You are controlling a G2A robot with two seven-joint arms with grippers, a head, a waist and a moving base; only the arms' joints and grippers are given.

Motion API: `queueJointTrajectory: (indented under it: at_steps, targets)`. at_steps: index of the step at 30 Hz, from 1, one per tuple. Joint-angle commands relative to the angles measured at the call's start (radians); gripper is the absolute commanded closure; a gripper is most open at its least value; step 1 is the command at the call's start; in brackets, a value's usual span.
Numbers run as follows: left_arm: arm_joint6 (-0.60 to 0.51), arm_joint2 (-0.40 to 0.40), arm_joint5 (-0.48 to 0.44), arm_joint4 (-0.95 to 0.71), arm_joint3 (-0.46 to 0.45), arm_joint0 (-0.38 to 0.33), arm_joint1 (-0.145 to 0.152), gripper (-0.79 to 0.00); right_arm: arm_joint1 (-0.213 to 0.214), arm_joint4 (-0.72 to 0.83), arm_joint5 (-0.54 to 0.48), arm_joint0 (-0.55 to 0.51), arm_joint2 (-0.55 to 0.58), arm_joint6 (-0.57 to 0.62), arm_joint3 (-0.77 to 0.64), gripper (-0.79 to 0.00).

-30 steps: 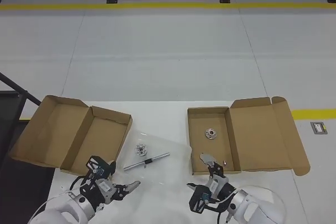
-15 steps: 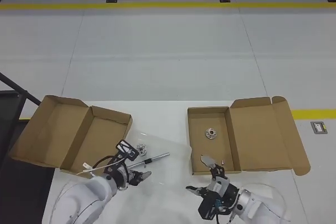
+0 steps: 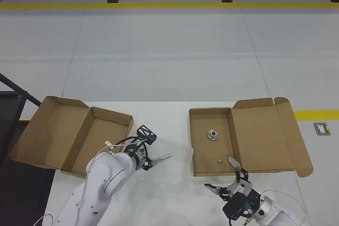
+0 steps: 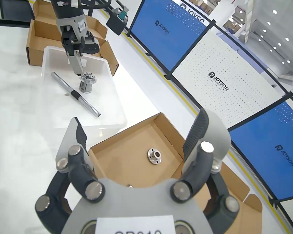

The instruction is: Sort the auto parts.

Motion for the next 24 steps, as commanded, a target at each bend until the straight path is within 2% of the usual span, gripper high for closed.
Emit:
queueJointTrajectory:
  at_steps: [1,14,24]
  targets:
    - [0.018,0.025,0.039,0.102,0.039,0.004,-0.002,-0.785,0.000,0.000,0.000,0.000,0.000,0.000,0.000,-0.785]
    - [-0.028,0.153,0.108,0.042,0.292,-0.189,-0.059,-0.785,0.000,0.000,0.000,0.000,0.000,0.000,0.000,-0.785]
    - [0.013,0.203,0.155,0.005,0.453,-0.271,-0.098,-0.785,0.000,0.000,0.000,0.000,0.000,0.000,0.000,-0.785]
